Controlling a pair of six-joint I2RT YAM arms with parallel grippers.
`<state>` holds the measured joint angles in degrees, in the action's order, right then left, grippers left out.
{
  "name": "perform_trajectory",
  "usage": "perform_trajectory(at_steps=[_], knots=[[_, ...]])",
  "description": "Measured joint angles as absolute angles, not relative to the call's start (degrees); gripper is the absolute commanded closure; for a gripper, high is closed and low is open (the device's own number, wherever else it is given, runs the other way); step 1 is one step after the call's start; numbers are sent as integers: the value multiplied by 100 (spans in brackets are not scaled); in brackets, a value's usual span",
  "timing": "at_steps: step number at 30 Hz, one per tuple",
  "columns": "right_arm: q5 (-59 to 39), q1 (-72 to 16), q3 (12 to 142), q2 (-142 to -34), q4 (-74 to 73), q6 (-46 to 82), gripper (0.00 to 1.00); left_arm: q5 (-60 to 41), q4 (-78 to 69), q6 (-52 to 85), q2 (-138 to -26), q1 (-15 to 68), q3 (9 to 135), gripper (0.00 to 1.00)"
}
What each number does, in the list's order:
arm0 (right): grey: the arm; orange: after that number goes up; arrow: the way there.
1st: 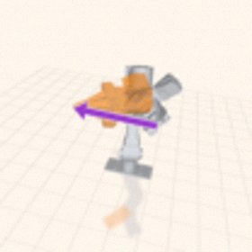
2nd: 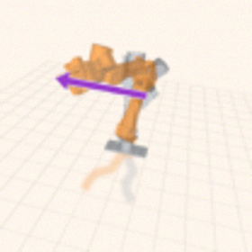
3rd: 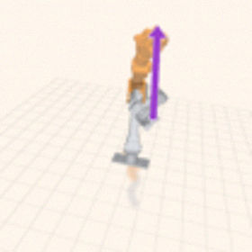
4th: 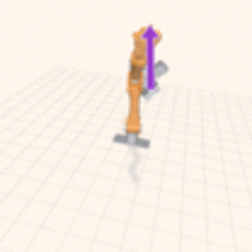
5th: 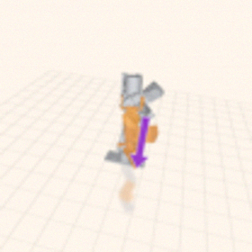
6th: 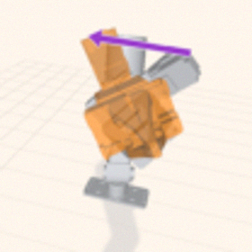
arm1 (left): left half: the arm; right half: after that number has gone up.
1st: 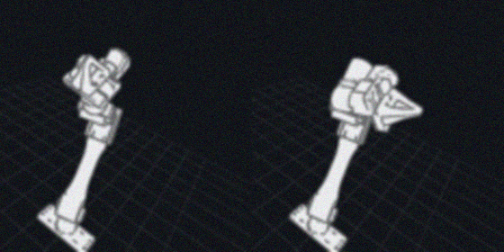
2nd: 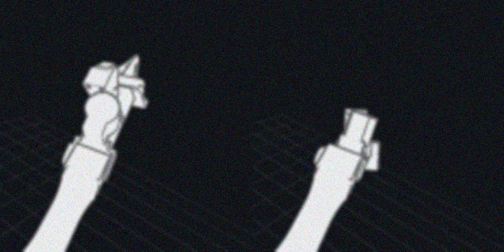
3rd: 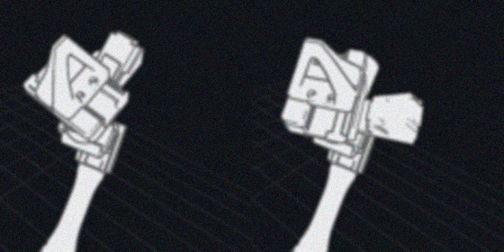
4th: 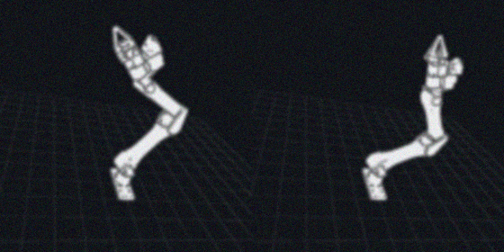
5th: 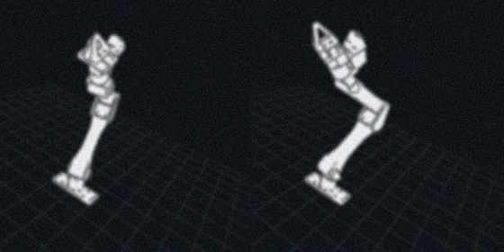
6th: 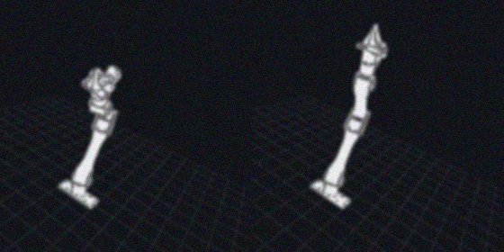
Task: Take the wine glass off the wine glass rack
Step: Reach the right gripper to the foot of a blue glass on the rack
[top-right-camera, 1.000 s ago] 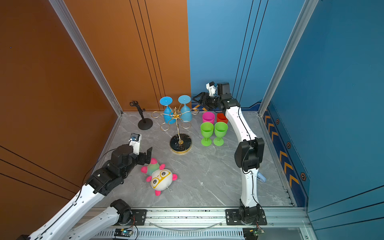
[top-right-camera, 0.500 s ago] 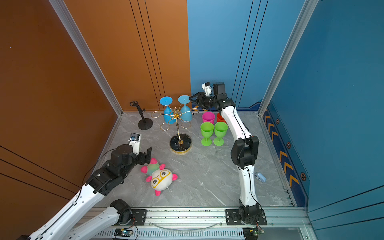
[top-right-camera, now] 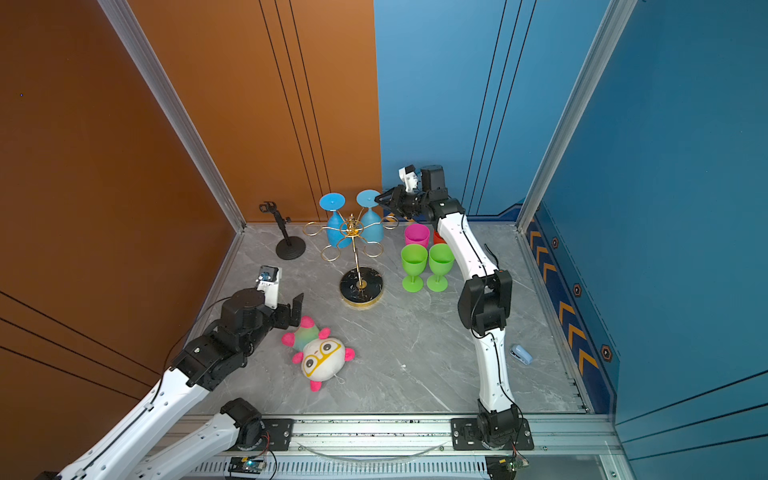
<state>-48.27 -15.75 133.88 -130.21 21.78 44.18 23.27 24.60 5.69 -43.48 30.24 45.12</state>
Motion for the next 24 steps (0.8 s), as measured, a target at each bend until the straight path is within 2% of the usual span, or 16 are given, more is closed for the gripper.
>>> perform_trajectory(at_steps=[7,24], knots=[[-4829,-1577,13399,-13019,2106,4449,87,2324,2432,569,-4348,2995,4512,2],[-4954,-1619,13454,-12888,2010,4499,98,2222,2394,593,-4348,2934,4512,2]])
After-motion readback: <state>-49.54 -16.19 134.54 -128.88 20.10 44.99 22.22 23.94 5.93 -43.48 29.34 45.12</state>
